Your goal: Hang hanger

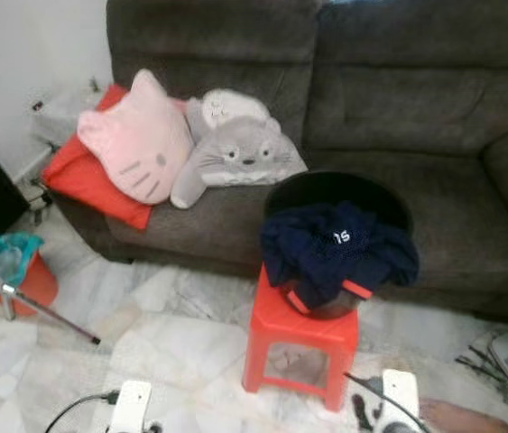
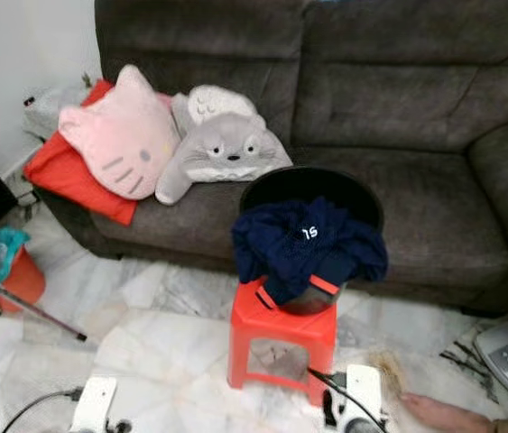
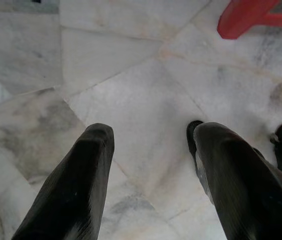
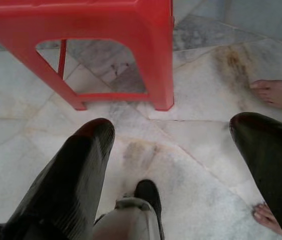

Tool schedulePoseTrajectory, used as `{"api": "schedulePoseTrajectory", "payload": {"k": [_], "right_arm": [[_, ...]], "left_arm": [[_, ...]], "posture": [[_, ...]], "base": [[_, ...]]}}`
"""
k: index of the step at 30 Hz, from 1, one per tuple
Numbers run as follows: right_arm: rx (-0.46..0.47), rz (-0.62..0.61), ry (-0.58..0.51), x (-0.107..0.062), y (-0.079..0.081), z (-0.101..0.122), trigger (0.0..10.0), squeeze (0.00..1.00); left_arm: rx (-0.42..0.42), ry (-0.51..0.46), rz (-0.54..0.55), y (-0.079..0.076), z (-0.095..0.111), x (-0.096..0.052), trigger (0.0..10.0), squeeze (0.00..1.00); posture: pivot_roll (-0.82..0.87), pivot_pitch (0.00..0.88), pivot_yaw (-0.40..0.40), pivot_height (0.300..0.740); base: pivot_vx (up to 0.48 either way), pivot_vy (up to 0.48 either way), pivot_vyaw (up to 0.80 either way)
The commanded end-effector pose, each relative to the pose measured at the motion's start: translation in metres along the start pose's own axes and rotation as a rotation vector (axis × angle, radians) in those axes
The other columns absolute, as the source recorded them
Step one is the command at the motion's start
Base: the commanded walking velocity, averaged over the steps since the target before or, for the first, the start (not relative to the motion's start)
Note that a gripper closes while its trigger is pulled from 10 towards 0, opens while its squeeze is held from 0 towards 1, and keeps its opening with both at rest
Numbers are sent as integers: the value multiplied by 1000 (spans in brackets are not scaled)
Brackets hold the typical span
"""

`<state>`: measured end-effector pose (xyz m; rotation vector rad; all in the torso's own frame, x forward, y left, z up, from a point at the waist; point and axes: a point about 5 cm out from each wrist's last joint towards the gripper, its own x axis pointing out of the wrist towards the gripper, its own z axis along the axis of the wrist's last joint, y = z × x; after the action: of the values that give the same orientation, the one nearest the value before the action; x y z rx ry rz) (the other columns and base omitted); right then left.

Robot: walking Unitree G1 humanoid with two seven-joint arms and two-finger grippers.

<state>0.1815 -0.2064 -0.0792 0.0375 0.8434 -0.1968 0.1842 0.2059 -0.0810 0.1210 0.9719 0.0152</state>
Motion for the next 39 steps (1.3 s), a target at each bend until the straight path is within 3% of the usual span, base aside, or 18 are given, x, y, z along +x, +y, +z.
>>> {"api": "schedulePoseTrajectory", "payload": {"k": [1,7,9,12,21,22,24,27,33,39], "right_arm": [[16,-24,-22,-1,-6,-1,10000,0],[53,-54,-100,-3,-8,4,10000,0],[37,-43,-250,-1,0,33,10000,0],[10,-16,-414,-6,-2,51,10000,0],[-11,94,-520,-12,-7,61,10000,0],[-20,134,-587,-17,-3,70,10000,0],[-24,148,-615,-20,0,74,10000,0],[-24,213,-734,-43,12,92,10000,0],[67,301,-767,-52,19,104,10000,0],[91,389,-754,-52,23,107,10000,0]], "left_arm": [[1,7,5,0,-3,0,10000,0],[5,7,6,0,-4,-1,10000,0],[8,8,6,0,-4,-1,10000,0],[11,8,7,-1,-4,-1,10000,0],[16,7,8,0,-4,-1,10000,0],[16,7,9,0,-4,-1,10000,0],[16,7,10,0,-4,-1,10000,0],[18,7,13,1,-4,-1,10000,0],[26,7,14,2,-5,-1,10000,0],[30,8,15,2,-5,-1,10000,0]], "posture": [[-190,0,63,740],[-201,0,59,740],[-204,0,56,740],[-206,0,55,740],[-213,0,47,740],[-211,0,46,740],[-210,0,46,740],[-212,0,50,740],[-219,0,56,740],[-218,0,56,740]], "base": [[0,0,0],[0,0,0],[0,0,0],[0,0,0],[0,0,0],[0,0,0],[0,0,0],[0,0,0],[0,0,0],[0,0,0]]}}
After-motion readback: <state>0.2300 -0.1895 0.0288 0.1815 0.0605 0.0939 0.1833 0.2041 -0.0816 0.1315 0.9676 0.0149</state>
